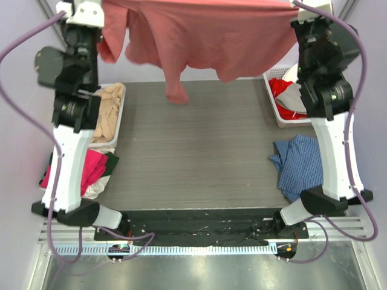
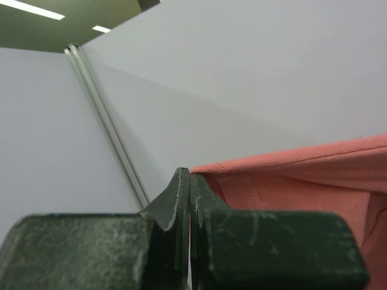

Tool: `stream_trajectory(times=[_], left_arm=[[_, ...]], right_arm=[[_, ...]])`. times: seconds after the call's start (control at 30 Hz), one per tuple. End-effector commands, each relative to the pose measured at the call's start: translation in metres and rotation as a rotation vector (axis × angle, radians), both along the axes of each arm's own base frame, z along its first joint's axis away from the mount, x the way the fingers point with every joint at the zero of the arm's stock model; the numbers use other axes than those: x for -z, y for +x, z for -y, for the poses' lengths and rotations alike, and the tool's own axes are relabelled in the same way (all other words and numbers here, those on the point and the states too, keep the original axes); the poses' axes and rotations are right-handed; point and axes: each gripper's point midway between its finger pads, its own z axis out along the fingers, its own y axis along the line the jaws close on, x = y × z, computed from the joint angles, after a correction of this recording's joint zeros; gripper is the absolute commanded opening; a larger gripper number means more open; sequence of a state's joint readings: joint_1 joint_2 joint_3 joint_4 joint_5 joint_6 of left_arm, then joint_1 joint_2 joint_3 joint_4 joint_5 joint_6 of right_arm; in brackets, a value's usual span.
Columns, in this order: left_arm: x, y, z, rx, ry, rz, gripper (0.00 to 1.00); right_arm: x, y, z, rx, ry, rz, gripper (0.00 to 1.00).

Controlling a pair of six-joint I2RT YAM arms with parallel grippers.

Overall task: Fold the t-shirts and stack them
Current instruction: Flatten the tshirt out

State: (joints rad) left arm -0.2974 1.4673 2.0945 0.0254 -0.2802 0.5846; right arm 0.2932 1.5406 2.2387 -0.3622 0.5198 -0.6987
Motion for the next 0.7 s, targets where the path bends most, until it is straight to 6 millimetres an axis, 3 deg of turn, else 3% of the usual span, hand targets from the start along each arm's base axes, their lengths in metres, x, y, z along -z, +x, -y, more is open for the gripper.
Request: stream_trajectory(times=[0.0,0.17,0.3,0.43,0.6,0.67], left_arm=[[-0.021,-0.069,-0.059,-0.168,-0.103,0.1,0.0],[-0.006,-0.085,-0.065,-0.194,-0.073,0.064,0.0],[0.0,-0.077,-0.064,-0.212,-0.047,0.045,0.0],[0.003,-0.051,-0.063,-0.248,-0.042,0.028,0.0],[0.022,0.012,-0.065,-0.291,-0.025,-0.028,0.0],[0.027,0.033,-0.069,-0.308,-0.022,-0.047,0.0]], right_arm=[[-0.009,-0.06,0.054,0.194,0.074,0.038,0.01],[0.006,-0.081,0.059,0.192,0.063,-0.005,0.01],[0.012,-0.08,0.059,0.195,0.049,-0.022,0.01],[0.022,-0.061,0.056,0.21,0.028,-0.061,0.01],[0.033,-0.029,0.051,0.229,-0.001,-0.084,0.01],[0.04,-0.006,0.05,0.236,-0.017,-0.106,0.01]])
